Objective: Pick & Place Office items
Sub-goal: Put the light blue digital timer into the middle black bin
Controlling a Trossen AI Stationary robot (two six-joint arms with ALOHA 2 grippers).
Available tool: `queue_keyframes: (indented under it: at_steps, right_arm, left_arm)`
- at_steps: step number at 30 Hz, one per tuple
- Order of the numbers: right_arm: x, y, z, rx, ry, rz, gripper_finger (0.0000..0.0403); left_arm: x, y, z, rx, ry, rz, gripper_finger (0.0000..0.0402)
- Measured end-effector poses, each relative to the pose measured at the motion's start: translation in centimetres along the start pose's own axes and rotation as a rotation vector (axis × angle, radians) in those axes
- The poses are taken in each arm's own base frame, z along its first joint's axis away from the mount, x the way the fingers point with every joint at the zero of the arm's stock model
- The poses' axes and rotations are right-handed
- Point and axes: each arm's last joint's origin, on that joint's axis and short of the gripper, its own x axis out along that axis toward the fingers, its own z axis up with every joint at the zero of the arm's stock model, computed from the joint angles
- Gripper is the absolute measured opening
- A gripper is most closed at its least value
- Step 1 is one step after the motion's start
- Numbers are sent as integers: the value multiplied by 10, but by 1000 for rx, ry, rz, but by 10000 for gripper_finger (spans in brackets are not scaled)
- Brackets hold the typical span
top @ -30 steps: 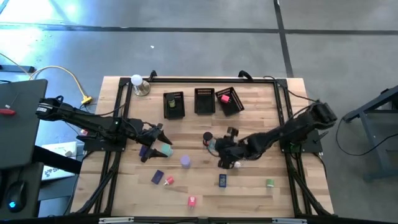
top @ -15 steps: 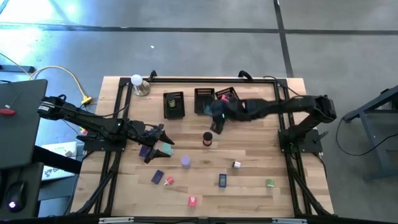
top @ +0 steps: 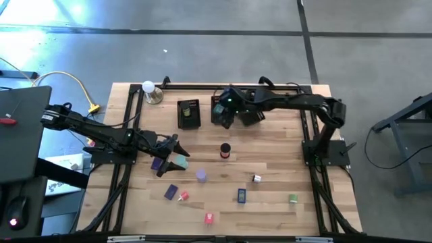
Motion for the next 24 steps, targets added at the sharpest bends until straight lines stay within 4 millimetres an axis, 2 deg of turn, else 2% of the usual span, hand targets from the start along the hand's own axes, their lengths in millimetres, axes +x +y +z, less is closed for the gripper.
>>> queue_keyframes:
  at_steps: [3, 7, 16, 19, 24]
  right_arm:
    - [13, -2, 8, 13, 30, -9, 138]
    - [33, -13, 8, 65, 106, -46, 138]
    - [75, -44, -7, 138, 226, -69, 138]
    - [82, -50, -9, 130, 237, -63, 138]
    - [83, -51, -7, 112, 228, -43, 138]
  left_arm:
    - [0, 0, 0, 2, -1, 0, 301]
    - [0, 0, 0, 7, -2, 1, 301]
    - [0, 0, 0, 21, 2, -6, 301]
    - [0, 0, 0, 30, 3, -6, 301]
    - [0, 0, -1, 42, 5, -6, 301]
